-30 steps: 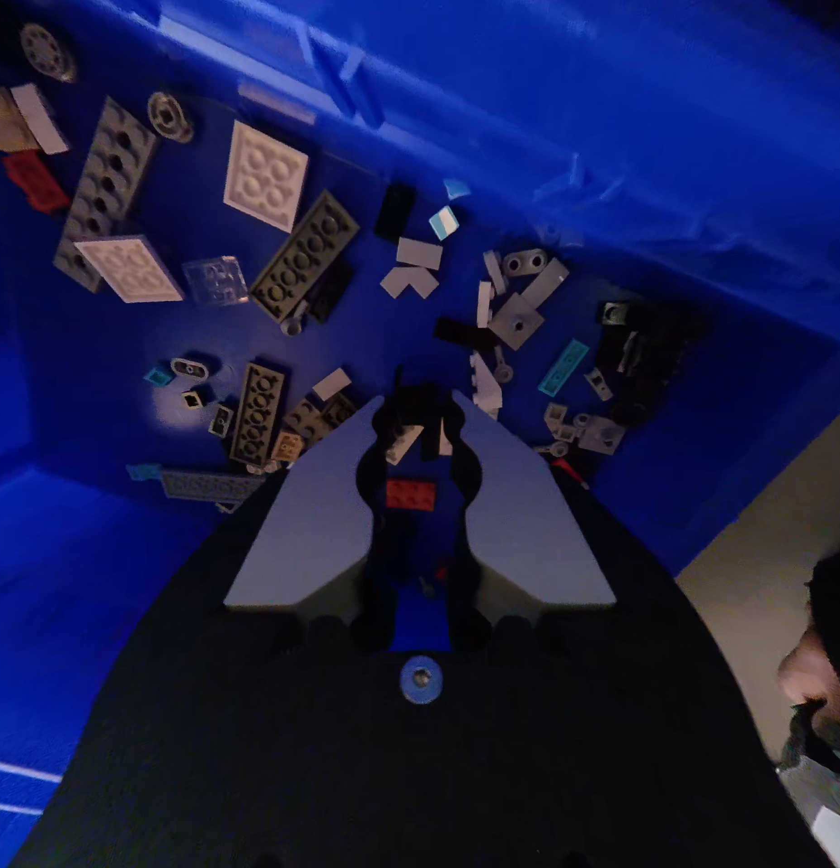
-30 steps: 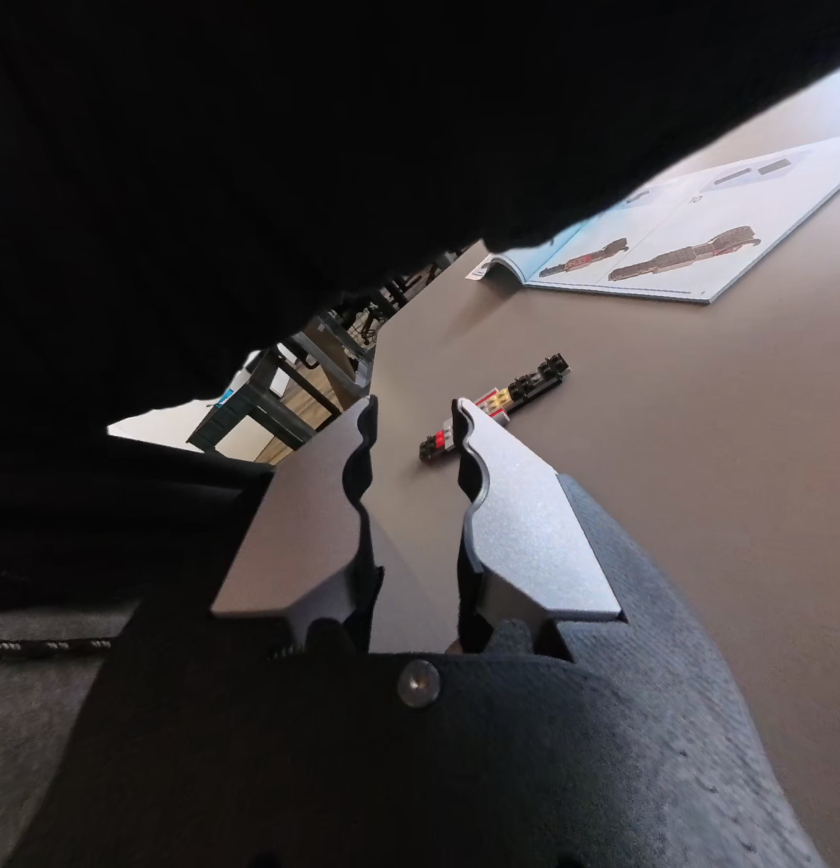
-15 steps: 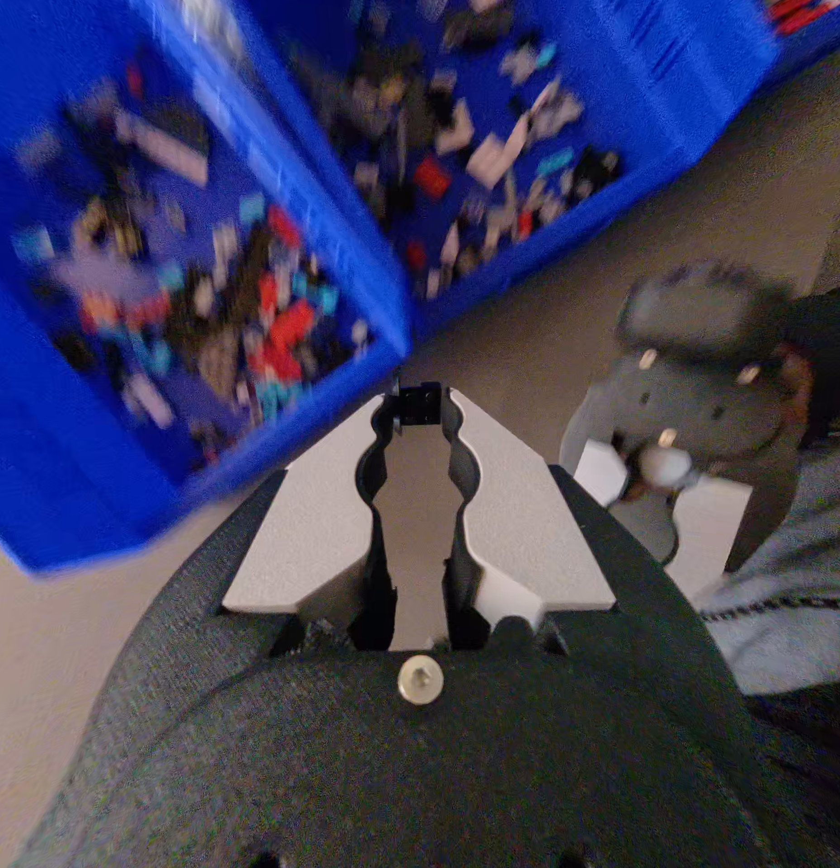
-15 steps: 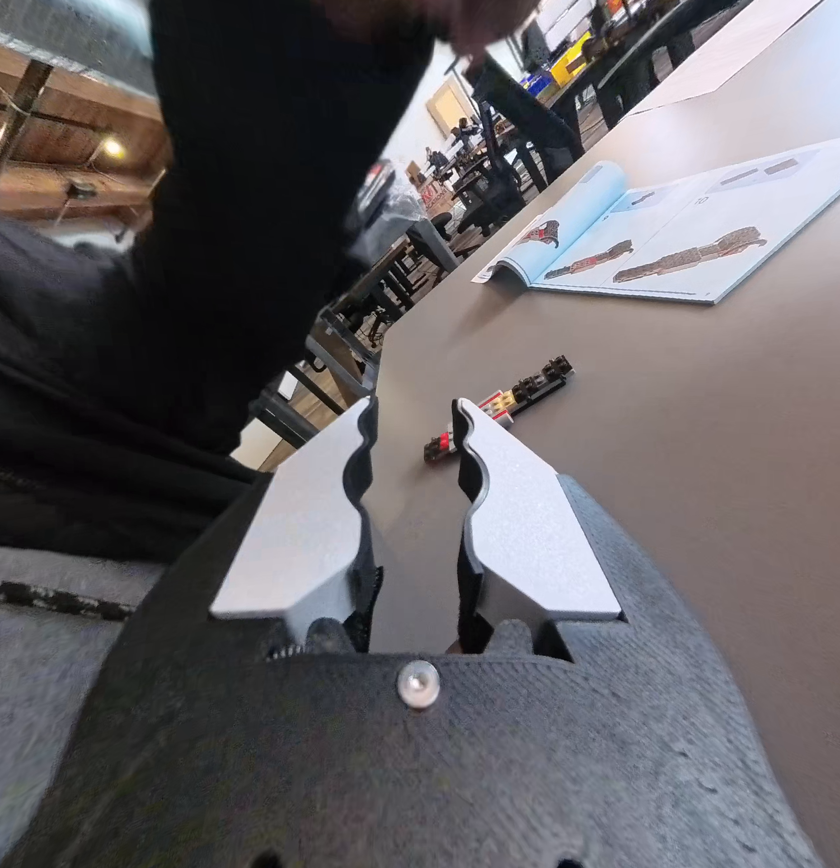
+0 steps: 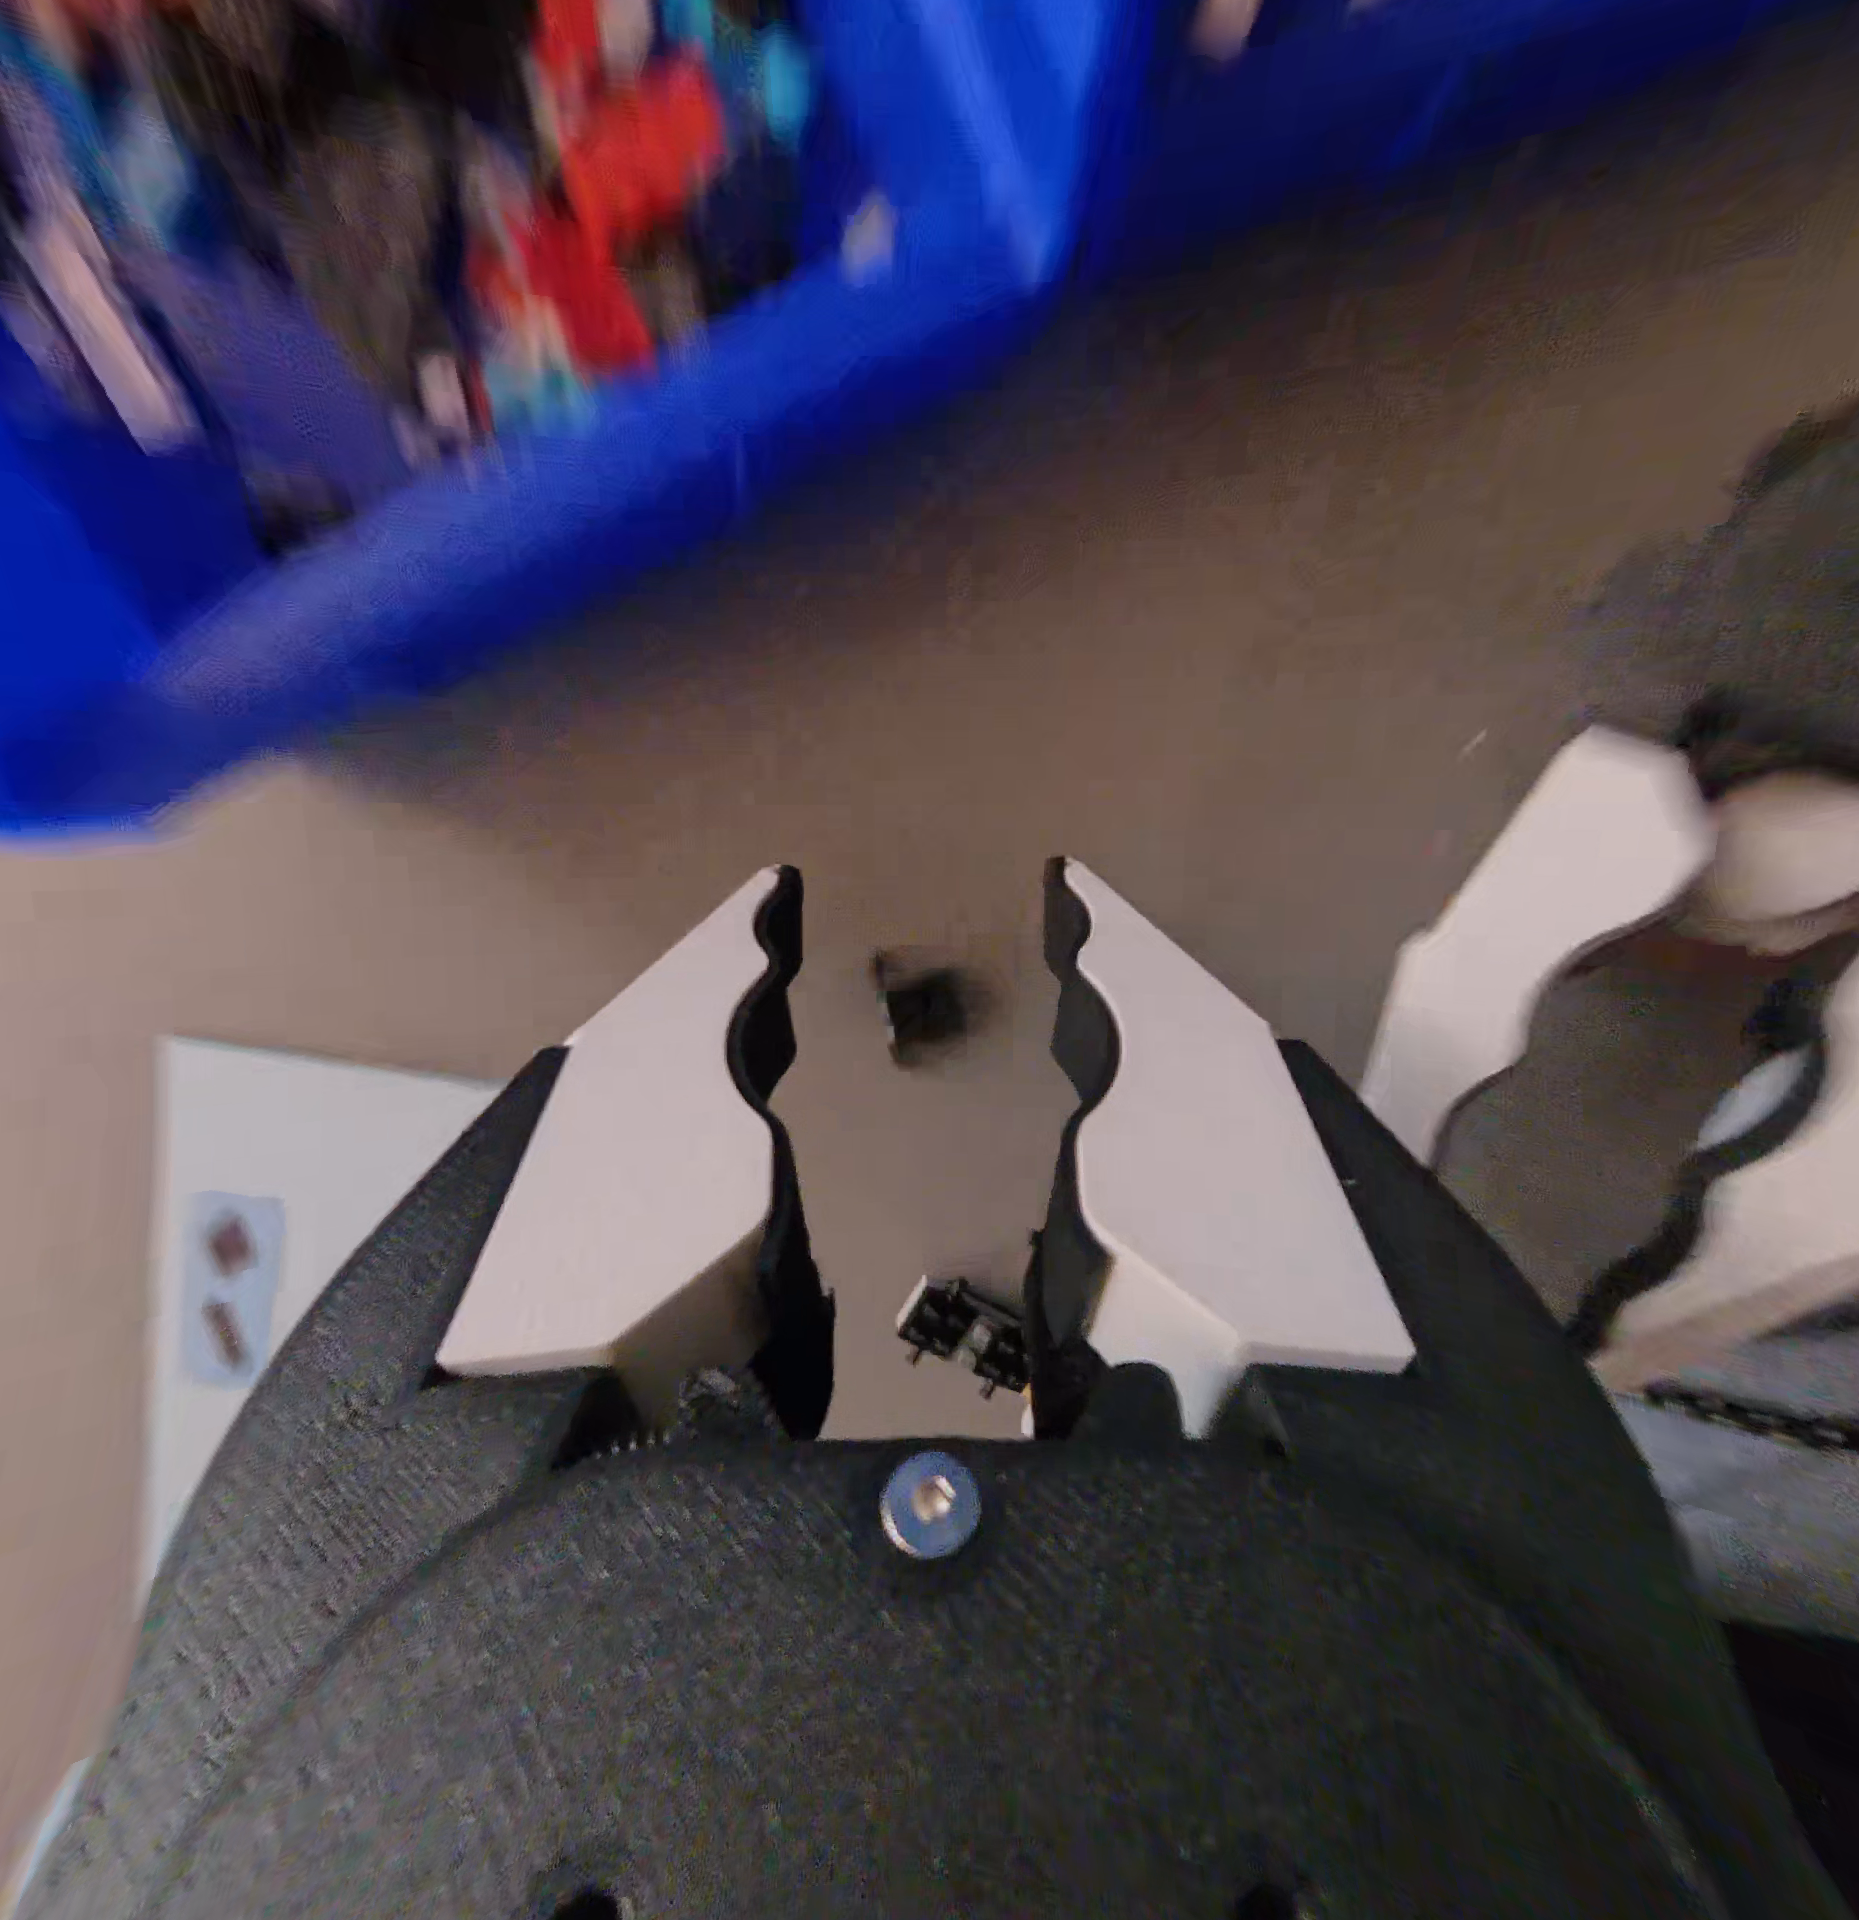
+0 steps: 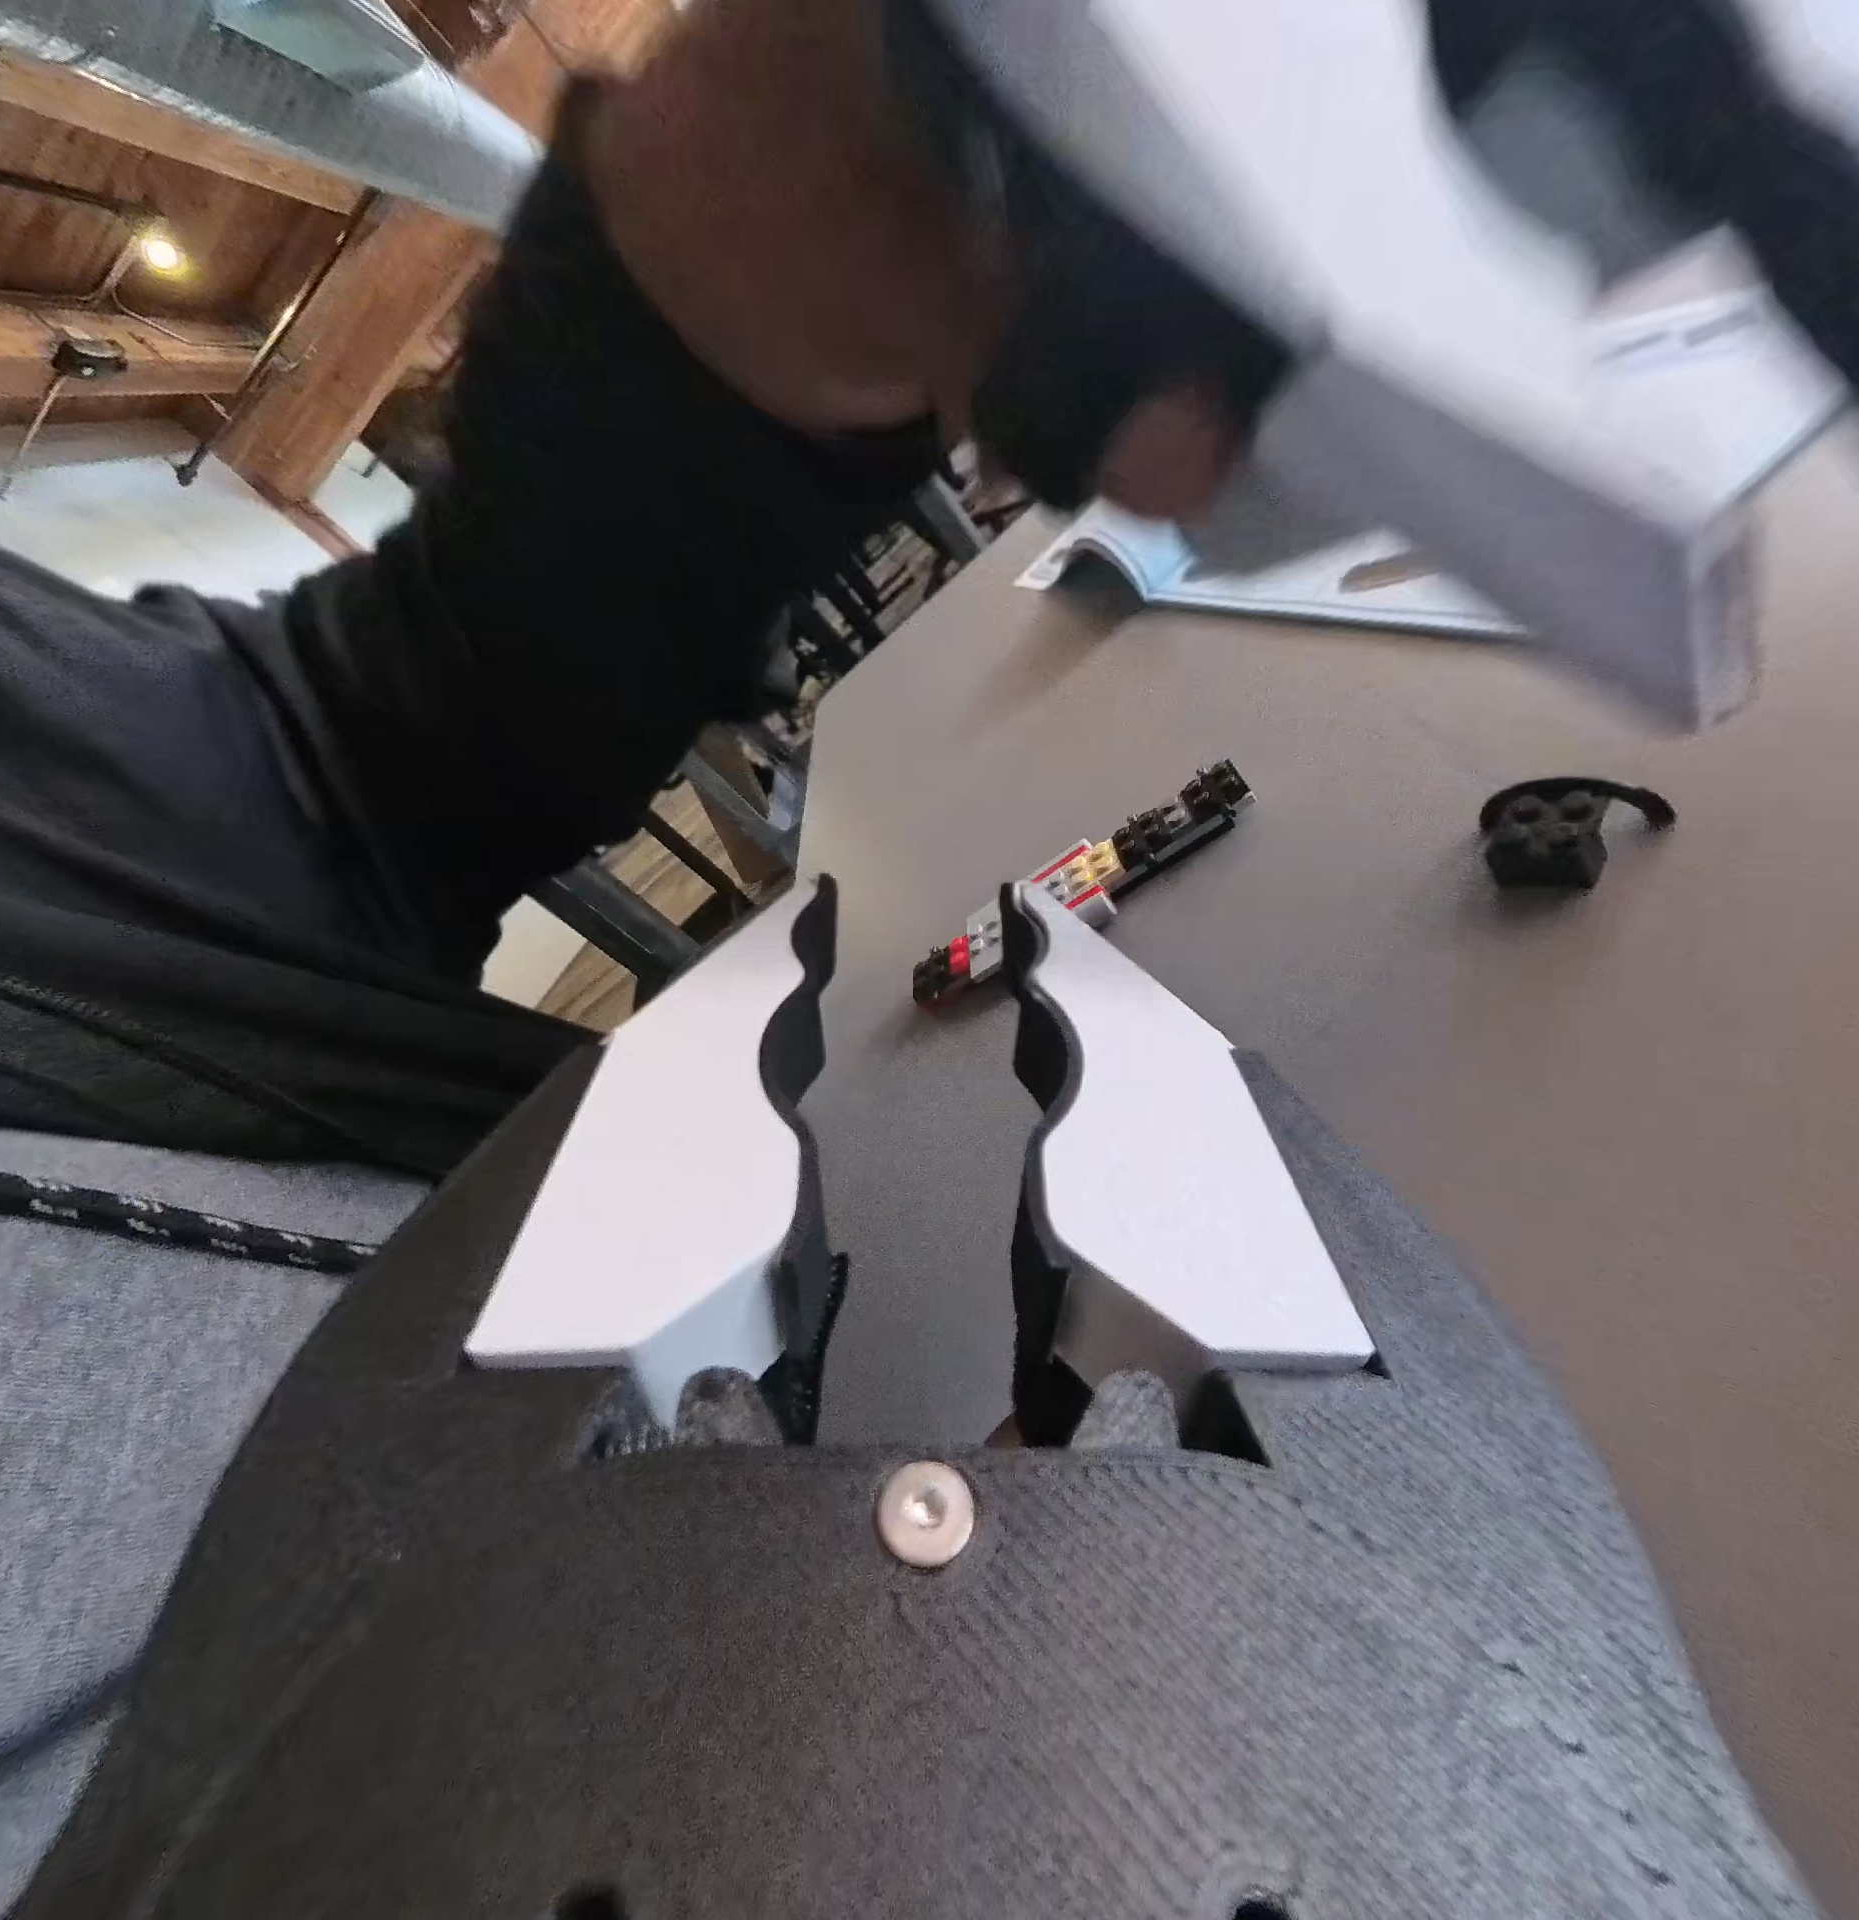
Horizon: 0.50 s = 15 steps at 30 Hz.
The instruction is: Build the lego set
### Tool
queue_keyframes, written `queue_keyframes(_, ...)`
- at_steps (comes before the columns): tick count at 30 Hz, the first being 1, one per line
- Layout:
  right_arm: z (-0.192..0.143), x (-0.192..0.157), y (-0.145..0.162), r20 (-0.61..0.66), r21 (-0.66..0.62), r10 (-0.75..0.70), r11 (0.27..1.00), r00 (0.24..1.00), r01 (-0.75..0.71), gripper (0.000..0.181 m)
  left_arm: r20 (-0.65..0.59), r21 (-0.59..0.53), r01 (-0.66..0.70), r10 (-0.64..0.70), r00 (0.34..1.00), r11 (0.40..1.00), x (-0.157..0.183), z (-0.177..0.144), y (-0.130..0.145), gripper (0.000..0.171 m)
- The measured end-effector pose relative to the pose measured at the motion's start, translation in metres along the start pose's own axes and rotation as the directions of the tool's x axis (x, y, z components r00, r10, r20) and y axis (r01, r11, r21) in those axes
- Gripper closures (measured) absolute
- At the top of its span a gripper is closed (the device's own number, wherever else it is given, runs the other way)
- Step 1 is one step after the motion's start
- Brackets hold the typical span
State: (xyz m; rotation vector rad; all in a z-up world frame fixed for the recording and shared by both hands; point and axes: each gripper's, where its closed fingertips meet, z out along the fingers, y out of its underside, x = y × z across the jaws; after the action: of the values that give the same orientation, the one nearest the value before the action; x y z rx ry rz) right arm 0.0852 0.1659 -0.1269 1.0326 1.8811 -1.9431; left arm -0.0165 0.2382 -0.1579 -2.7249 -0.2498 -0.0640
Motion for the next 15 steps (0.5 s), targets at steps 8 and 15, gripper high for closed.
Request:
queue_keyframes(8,0.002,-0.001,0.004,-0.01,-0.021,-0.026,0.999,1.0,0.026,0.147,0.018,0.098,-0.429,0.429,0.903,0.898,0.071,-0.009,-0.181,0.129)
queue_keyframes(15,0.001,-0.003,0.003,0.002,-0.016,-0.032,0.999,0.999,0.032,0.148,0.046,-0.287,-0.496,0.529,0.847,0.819,0.046,0.098,-0.194,0.133)
